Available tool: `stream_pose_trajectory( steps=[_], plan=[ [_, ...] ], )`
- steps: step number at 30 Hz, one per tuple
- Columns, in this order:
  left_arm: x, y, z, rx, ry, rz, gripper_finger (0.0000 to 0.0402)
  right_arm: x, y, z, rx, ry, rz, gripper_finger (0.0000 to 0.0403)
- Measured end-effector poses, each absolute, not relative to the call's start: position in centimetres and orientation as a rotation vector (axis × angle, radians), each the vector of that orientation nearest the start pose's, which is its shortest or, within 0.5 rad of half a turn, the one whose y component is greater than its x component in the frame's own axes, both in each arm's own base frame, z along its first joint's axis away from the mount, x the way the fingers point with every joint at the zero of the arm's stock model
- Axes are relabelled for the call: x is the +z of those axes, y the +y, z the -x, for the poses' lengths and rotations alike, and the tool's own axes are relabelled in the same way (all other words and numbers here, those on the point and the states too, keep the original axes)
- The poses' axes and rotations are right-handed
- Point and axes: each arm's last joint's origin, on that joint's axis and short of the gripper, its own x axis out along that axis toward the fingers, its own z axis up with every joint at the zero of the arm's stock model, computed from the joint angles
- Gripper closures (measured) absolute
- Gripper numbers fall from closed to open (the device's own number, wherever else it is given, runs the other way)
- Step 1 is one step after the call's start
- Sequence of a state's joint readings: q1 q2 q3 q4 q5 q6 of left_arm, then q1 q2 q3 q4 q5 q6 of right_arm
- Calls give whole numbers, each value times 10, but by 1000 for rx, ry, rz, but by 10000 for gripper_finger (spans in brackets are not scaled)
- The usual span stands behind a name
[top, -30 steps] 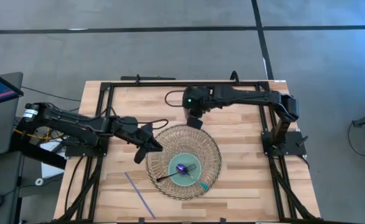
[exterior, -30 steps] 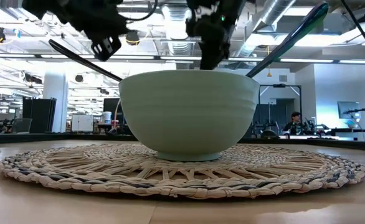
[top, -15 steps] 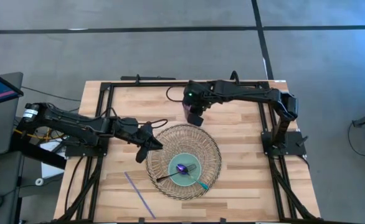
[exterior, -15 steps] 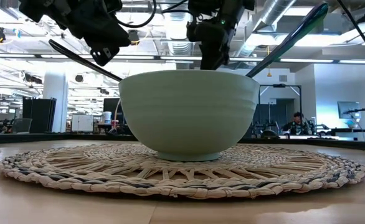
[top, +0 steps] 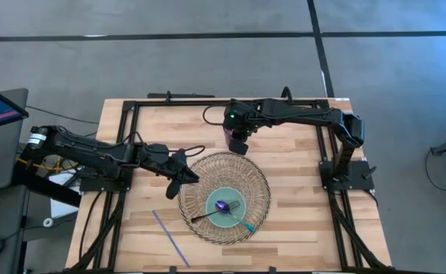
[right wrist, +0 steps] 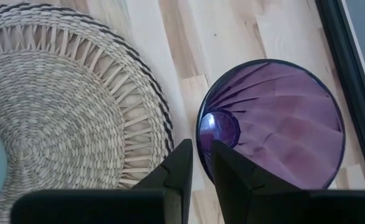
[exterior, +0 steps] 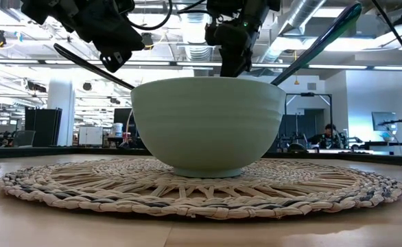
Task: Pick & Place Utensil
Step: Put the purple cup on the brown mat to the top right of the green bowl
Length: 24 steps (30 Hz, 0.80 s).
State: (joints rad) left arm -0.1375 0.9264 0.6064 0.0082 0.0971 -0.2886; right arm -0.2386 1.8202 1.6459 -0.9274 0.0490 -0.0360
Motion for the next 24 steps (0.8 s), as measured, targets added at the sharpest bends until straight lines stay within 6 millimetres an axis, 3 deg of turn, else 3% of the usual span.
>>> stream_pose_trajectory(
  steps=[24],
  plan=[
    [265, -31, -203, -187, 342, 279, 344, 278, -87, -377, -230, 1037, -57, 351]
  ],
)
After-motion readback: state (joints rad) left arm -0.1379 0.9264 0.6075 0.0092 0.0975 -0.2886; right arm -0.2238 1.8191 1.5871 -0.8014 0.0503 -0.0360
